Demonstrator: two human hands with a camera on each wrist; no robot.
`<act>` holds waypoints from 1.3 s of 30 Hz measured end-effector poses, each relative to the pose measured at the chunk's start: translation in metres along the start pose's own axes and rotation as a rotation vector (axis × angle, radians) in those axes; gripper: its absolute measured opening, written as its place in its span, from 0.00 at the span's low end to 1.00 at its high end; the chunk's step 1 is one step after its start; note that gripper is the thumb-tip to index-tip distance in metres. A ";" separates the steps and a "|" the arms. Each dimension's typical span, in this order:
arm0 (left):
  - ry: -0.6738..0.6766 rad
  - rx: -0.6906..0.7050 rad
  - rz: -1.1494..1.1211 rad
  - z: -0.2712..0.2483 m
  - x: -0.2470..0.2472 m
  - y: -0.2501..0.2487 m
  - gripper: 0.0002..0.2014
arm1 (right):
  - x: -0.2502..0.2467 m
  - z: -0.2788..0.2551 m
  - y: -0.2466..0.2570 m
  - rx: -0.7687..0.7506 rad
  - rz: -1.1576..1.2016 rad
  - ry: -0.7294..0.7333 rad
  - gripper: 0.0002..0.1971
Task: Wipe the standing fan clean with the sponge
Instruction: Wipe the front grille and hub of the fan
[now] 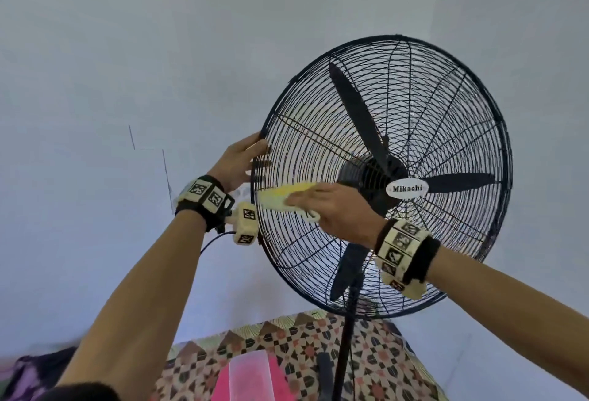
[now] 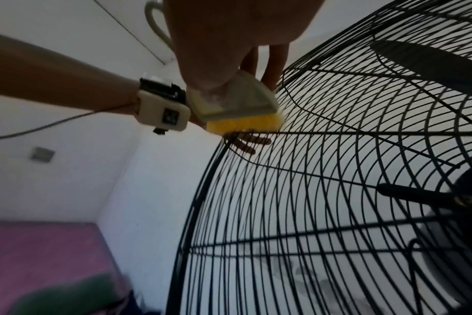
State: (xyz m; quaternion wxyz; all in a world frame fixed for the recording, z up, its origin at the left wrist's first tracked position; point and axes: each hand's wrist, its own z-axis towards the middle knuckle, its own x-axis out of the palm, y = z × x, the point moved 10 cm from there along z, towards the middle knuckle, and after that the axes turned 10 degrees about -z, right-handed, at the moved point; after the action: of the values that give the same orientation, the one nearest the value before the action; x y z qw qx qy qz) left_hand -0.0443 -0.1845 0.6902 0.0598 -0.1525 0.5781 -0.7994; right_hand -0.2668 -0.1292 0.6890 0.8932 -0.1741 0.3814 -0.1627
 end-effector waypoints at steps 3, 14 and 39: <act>-0.017 -0.010 0.009 -0.001 -0.003 0.000 0.18 | -0.028 0.019 -0.040 0.201 0.011 -0.129 0.18; -0.089 0.014 0.036 -0.004 -0.005 0.004 0.18 | -0.012 -0.004 -0.018 0.167 0.049 -0.059 0.20; -0.250 0.164 0.157 -0.021 0.022 -0.004 0.26 | -0.021 -0.036 -0.027 0.411 0.050 -0.128 0.25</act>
State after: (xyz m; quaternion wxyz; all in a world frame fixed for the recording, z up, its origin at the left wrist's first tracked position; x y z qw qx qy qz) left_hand -0.0715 -0.1702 0.6923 0.2056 -0.1997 0.5093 -0.8115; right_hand -0.3107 -0.1510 0.6905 0.9360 0.0113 0.2870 -0.2037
